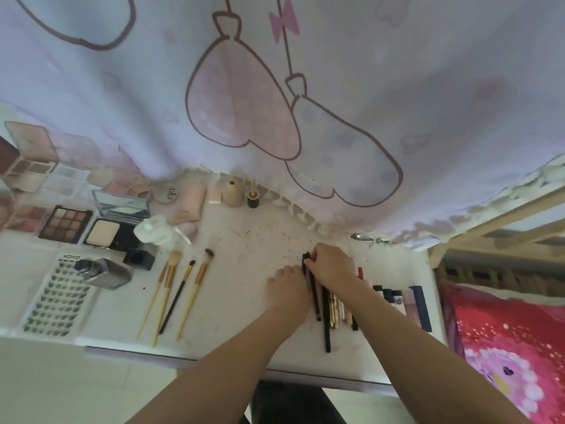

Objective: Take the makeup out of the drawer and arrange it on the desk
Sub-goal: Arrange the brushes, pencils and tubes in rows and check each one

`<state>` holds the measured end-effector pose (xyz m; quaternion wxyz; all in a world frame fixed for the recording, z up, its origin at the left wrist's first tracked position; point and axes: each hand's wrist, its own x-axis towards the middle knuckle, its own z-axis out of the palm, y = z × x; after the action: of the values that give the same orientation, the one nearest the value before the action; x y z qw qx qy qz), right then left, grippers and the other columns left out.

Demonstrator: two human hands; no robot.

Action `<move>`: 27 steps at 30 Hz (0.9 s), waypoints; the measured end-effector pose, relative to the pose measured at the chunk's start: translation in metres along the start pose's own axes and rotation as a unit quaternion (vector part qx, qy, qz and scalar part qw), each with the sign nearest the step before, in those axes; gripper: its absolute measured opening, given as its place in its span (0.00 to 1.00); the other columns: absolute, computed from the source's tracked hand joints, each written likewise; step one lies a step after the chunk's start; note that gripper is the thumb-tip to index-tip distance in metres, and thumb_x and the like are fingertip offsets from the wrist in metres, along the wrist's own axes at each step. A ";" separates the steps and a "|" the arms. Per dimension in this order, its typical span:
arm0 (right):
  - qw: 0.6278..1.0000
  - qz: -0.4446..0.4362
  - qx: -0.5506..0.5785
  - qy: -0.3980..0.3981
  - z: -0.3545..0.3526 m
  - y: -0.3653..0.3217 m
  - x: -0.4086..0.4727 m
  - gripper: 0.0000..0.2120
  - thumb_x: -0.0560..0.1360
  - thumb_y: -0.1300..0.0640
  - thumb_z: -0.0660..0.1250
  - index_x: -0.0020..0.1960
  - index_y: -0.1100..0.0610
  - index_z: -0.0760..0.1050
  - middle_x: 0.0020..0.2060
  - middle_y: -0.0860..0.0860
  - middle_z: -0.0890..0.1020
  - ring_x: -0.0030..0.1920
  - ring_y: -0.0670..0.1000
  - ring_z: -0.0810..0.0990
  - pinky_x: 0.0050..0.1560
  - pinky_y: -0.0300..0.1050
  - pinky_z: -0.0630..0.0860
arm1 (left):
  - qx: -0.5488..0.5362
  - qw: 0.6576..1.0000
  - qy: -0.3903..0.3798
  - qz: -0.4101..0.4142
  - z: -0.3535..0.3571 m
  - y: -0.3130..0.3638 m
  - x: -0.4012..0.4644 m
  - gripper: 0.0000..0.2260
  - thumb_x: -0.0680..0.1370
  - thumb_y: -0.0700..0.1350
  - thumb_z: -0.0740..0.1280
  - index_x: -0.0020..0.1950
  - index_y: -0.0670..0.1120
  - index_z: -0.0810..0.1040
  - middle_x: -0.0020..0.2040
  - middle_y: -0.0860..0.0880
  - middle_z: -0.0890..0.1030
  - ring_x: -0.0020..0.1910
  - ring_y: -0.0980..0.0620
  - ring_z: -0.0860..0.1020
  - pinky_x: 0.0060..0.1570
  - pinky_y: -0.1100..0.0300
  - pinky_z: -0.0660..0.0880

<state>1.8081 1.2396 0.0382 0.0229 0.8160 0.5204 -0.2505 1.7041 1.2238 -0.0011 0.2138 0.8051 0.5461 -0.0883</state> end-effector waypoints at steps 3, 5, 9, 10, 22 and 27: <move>1.000 0.004 0.004 -0.003 -0.001 -0.003 -0.001 0.11 0.78 0.51 0.59 0.54 0.57 0.71 0.47 0.53 0.80 0.47 0.54 0.78 0.46 0.49 0.77 | -0.040 0.999 -0.007 -0.030 -0.007 -0.007 0.000 0.12 0.79 0.50 0.57 0.57 0.44 0.71 0.55 0.47 0.76 0.53 0.48 0.75 0.48 0.56 0.69; 0.999 0.011 0.043 0.013 -0.005 -0.005 -0.003 0.12 0.79 0.49 0.58 0.54 0.56 0.71 0.46 0.52 0.79 0.46 0.53 0.77 0.43 0.47 0.74 | -0.080 0.996 -0.005 -0.025 -0.015 -0.016 -0.003 0.10 0.78 0.48 0.58 0.54 0.44 0.72 0.52 0.46 0.76 0.51 0.47 0.75 0.46 0.56 0.70; 0.978 -0.030 0.198 -0.054 -0.015 -0.015 -0.016 0.13 0.78 0.45 0.59 0.45 0.54 0.73 0.34 0.45 0.79 0.36 0.46 0.76 0.40 0.40 0.70 | -0.160 0.985 0.012 0.068 -0.040 -0.040 -0.020 0.06 0.78 0.48 0.60 0.46 0.47 0.67 0.38 0.51 0.73 0.37 0.49 0.73 0.34 0.59 0.66; 0.970 -0.044 0.228 -0.075 -0.018 -0.020 -0.023 0.13 0.79 0.46 0.60 0.42 0.54 0.73 0.32 0.45 0.79 0.33 0.45 0.75 0.37 0.38 0.70 | -0.162 0.983 0.010 0.089 -0.047 -0.048 -0.025 0.05 0.79 0.48 0.60 0.46 0.47 0.66 0.36 0.52 0.73 0.35 0.50 0.72 0.32 0.59 0.65; 0.880 -0.088 0.437 -0.166 -0.023 -0.085 -0.078 0.14 0.79 0.54 0.62 0.36 0.57 0.71 0.24 0.47 0.75 0.22 0.44 0.66 0.23 0.34 0.63 | -0.191 0.969 -0.031 0.151 -0.117 -0.134 -0.071 0.10 0.80 0.46 0.60 0.45 0.46 0.79 0.33 0.55 0.79 0.27 0.65 0.72 0.31 0.73 0.67; 0.867 -0.032 0.478 -0.136 -0.023 -0.087 -0.082 0.13 0.79 0.56 0.62 0.37 0.59 0.71 0.27 0.52 0.72 0.20 0.43 0.65 0.20 0.33 0.61 | -0.175 0.965 -0.133 0.140 -0.136 -0.172 -0.083 0.10 0.80 0.47 0.60 0.40 0.52 0.77 0.31 0.57 0.79 0.29 0.64 0.73 0.33 0.73 0.68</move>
<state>1.7145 1.2179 0.1127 -0.3079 0.6681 0.3541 -0.5775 1.5020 1.2674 0.1086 0.4324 0.8045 0.4015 -0.0673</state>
